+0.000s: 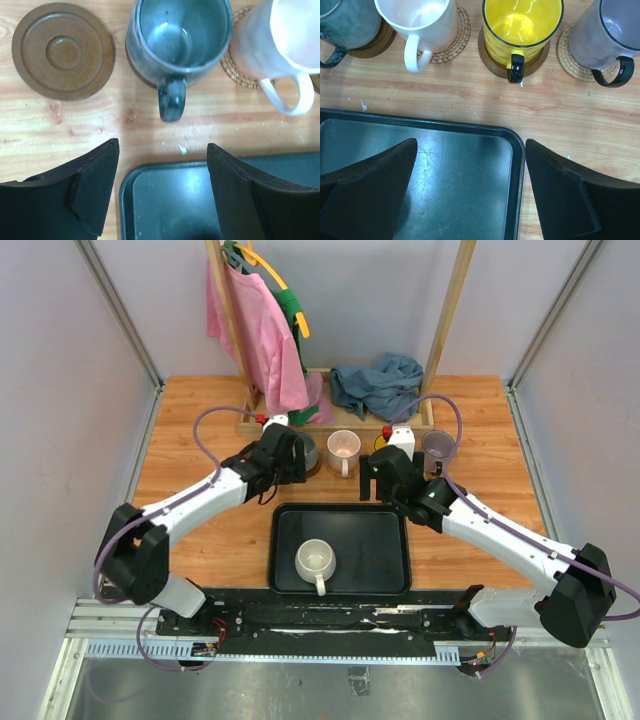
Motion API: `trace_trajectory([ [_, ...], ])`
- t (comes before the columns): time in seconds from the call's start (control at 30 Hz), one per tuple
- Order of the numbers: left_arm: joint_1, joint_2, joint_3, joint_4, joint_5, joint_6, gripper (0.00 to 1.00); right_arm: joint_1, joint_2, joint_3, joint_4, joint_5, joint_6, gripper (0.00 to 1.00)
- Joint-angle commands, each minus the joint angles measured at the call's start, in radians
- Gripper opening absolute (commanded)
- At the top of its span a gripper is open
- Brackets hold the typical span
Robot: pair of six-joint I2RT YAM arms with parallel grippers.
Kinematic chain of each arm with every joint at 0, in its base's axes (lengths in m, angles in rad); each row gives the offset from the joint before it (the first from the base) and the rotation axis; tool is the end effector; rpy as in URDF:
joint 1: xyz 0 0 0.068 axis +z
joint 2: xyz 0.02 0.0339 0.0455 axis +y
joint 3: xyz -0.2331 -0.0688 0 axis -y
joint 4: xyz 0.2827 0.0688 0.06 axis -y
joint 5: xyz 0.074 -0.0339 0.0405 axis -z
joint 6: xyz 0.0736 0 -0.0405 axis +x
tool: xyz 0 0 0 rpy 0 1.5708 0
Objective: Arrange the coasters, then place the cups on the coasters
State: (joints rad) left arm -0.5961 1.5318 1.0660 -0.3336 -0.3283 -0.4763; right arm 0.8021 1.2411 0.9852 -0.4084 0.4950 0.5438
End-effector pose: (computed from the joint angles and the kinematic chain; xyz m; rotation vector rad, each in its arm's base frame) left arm 0.3366 -0.1997 0.1701 -0.0168 2.3214 -0.1506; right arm 0.2632 0.2219 0.2350 -0.0144 2.1527 0.2265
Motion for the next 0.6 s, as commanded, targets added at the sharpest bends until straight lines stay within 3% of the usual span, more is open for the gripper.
trace_trajectory([
  [0.0, -0.032, -0.152, -0.095, -0.036, 0.004, -0.035, 0.75, -0.01, -0.024, -0.004, 0.01, -0.035, -0.08, 0.9],
  [0.2, -0.102, -0.352, -0.245, -0.082, 0.045, -0.096, 0.77, -0.002, -0.073, -0.011, 0.017, -0.293, -0.26, 0.89],
  [0.57, -0.311, -0.624, -0.406, -0.106, 0.002, -0.185, 0.8, 0.097, -0.04, -0.018, 0.028, -0.525, -0.348, 0.87],
])
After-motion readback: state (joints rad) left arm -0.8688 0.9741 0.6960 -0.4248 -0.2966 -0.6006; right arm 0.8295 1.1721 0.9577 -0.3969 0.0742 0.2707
